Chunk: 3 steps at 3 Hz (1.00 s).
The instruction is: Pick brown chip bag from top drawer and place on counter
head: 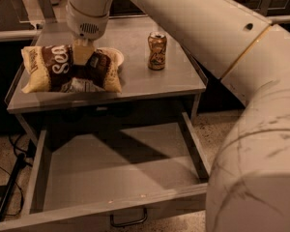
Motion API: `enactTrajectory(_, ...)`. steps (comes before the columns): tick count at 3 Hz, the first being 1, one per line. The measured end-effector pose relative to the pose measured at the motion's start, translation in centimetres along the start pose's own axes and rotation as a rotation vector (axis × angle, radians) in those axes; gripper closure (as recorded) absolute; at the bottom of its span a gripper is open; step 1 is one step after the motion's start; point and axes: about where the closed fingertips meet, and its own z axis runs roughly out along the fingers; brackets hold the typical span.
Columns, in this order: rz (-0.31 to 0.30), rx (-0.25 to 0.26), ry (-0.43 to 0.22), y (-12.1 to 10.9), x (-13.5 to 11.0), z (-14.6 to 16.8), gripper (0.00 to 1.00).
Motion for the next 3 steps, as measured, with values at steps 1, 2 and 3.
enactTrajectory(1, 0.027, -0.04, -0.011, 0.5, 1.0, 2.3, 1.0)
enactTrajectory(2, 0.041, -0.068, -0.007, 0.5, 1.8, 4.2, 1.0)
enactTrajectory(3, 0.029, -0.079, 0.019, -0.4, 2.3, 5.2, 1.0)
